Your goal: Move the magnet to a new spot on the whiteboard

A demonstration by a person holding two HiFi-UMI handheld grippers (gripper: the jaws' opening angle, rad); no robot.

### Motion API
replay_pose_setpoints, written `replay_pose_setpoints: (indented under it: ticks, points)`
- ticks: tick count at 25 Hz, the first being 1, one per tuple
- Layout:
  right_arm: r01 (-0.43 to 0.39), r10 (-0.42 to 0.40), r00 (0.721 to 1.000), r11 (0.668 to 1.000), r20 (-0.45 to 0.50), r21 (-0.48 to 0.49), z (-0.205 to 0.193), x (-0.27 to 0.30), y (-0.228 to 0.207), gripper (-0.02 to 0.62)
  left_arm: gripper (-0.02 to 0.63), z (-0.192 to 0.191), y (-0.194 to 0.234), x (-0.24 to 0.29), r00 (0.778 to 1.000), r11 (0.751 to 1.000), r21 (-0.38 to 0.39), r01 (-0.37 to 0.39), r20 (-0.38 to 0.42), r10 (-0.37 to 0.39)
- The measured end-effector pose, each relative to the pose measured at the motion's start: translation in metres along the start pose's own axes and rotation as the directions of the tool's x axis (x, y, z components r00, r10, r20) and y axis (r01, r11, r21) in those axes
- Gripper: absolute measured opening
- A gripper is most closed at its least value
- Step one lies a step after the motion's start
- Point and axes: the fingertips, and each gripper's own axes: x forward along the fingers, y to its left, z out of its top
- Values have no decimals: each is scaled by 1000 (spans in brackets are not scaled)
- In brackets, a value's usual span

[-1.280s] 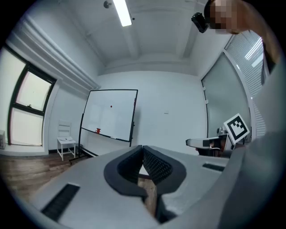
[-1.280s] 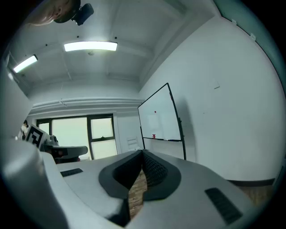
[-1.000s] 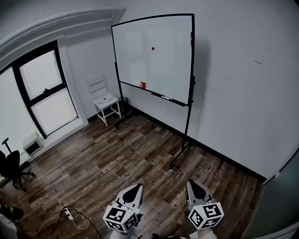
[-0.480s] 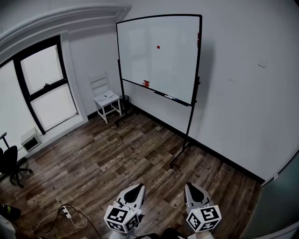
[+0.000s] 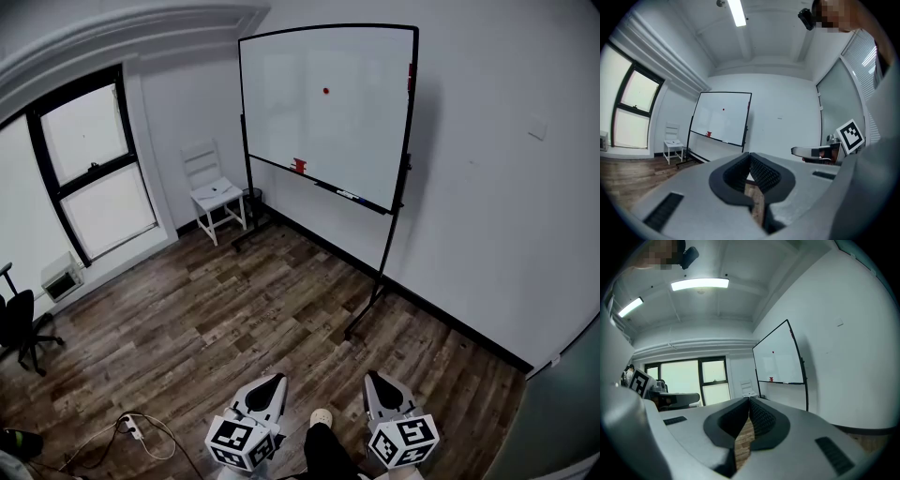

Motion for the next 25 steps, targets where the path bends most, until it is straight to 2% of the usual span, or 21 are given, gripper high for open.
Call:
replay_pose_setpoints:
  ticks: [12, 17, 25]
  points:
    - [-30, 30, 999, 1000, -22, -4, 16, 119, -42, 27, 9, 19, 78, 93, 999, 999, -11, -40, 3, 40]
    - [-43, 44, 999, 998, -25, 35, 23, 170, -73, 27, 9, 24, 105, 144, 999, 999, -9, -42, -2, 42]
    - [-34, 35, 999, 999, -27, 32, 36, 240, -120, 26, 9, 32, 146, 210, 997, 997, -4, -82, 1, 82]
